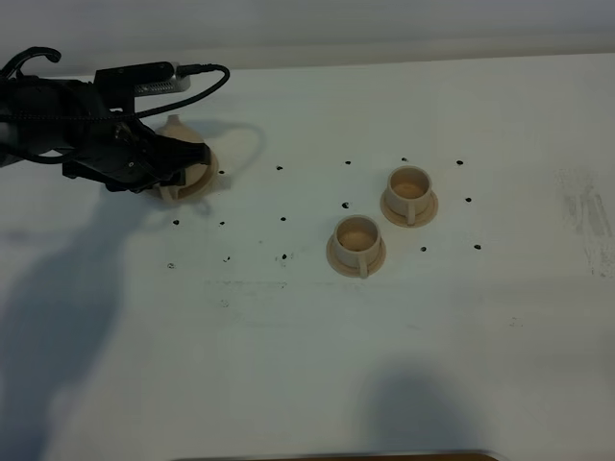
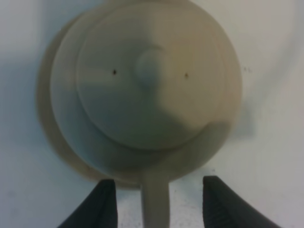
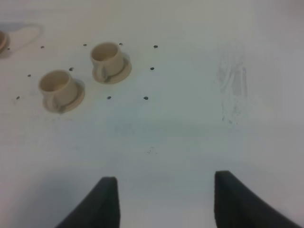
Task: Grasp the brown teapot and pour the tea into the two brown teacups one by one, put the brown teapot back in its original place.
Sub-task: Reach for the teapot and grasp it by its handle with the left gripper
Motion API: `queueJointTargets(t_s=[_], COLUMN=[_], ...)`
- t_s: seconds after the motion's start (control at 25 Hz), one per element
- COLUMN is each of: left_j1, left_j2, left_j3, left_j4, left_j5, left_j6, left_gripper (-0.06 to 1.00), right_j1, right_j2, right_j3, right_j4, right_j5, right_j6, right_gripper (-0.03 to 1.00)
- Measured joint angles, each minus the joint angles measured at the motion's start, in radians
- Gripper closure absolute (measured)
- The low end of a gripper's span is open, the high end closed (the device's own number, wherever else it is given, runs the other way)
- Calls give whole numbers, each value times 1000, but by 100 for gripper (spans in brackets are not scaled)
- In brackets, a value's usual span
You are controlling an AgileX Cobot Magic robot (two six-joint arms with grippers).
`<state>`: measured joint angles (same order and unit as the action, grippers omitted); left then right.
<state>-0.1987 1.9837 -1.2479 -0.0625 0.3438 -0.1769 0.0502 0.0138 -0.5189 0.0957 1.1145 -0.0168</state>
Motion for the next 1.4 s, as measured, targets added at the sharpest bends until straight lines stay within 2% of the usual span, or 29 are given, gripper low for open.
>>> queueJointTargets(t_s=[0.2, 0.32, 0.56, 1.0, 1.4], left_j1=[0, 0, 0, 0, -2], left_j2=[0, 0, 0, 0, -10], left_j3=[0, 0, 0, 0, 0], left_j4=[0, 2, 7, 19, 28], left_j5=[0, 0, -2, 0, 3], left_j6=[0, 0, 1, 20, 114], left_gripper=[47, 50, 78, 78, 78], right_j1=[0, 0, 0, 0, 0], right_j2=[0, 0, 0, 0, 0], right_j3=[0, 0, 0, 0, 0], right_j4=[0, 0, 0, 0, 0], right_j5=[0, 0, 0, 0, 0], right_j6=[0, 0, 0, 0, 0], right_gripper=[53, 53, 53, 53, 53])
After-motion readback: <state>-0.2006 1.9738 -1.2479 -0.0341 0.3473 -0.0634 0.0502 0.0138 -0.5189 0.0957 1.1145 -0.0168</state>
